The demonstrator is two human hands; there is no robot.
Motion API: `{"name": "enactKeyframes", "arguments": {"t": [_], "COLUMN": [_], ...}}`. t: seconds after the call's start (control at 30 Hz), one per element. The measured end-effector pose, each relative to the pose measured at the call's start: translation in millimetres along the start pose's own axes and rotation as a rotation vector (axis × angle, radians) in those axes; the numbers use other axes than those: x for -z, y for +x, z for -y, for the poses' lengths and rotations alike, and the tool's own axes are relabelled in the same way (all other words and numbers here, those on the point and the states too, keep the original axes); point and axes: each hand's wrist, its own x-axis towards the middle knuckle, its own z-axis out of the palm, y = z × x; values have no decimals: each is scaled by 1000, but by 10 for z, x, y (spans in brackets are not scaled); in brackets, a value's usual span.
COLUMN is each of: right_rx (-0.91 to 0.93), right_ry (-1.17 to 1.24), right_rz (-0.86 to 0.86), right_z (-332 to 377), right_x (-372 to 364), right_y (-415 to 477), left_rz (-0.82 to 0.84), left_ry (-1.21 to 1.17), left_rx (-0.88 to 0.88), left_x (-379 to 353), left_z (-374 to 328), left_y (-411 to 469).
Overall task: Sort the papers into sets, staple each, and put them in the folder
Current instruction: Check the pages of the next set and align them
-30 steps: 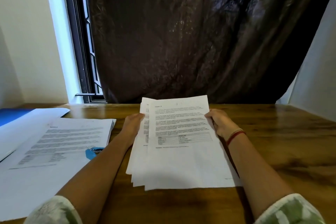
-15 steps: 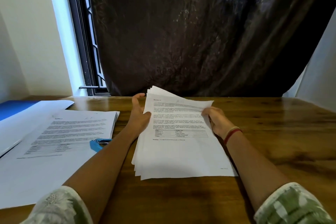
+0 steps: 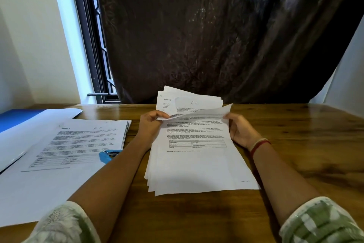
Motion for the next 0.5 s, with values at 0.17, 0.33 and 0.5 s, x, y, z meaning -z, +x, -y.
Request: {"name": "enactKeyframes", "arguments": {"t": [0.17,0.33,0.5], "right_rx": [39,59,164], "right_ry": [118,132,-14], "right_rz": [86,40,-241], "right_z": [12,-9,-47], "right_x": [69,57,47], "right_y": [-12,63,128], "left_rz": [-36,-87,-29], "left_ry": [-7,76,-43], "left_rx": [8,28,47], "left_x": [18,22,32], "left_z": [-21,-29,-56], "left_y": [-5,-24,-51]}}
